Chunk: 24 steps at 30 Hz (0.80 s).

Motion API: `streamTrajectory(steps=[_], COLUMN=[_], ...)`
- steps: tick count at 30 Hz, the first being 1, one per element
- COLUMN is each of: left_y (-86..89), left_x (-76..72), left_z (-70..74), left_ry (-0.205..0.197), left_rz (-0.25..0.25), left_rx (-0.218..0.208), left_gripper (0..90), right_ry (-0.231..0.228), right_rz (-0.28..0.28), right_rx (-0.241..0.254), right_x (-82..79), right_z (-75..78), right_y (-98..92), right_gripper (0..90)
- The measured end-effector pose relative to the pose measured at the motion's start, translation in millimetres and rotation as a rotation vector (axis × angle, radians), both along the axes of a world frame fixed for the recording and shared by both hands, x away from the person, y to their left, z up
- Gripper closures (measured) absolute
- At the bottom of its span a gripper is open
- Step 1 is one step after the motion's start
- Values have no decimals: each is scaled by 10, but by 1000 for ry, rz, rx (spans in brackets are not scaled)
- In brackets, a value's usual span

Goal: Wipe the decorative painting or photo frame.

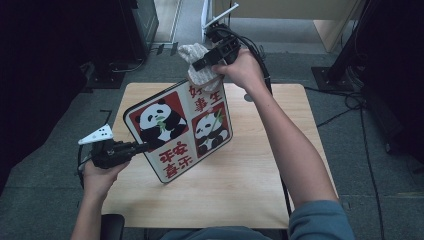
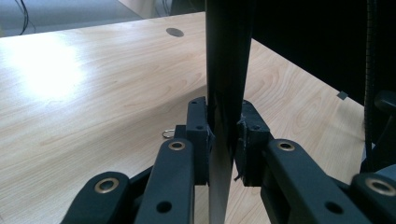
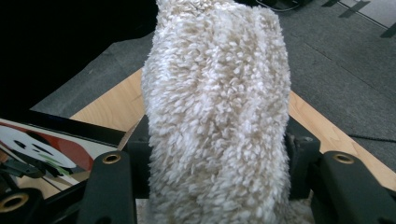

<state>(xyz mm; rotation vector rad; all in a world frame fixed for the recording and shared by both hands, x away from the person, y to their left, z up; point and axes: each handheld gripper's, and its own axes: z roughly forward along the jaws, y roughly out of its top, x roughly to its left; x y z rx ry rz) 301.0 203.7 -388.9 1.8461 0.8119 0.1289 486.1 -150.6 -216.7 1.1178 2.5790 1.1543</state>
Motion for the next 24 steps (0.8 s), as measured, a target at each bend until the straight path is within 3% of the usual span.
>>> streamTrajectory(steps=[11,24], left_y=[3,6], left_x=[-6,2], left_z=[-7,-13], left_ry=[1,-1], left_rz=[3,10], left_rx=[-8,-7], left_gripper=[787,785], right_ry=[27,16], right_rz=[-48,-65], right_rx=[47,16], right_x=[60,58], right_z=[-38,-120], right_y=[-229,-470], right_gripper=[450,461])
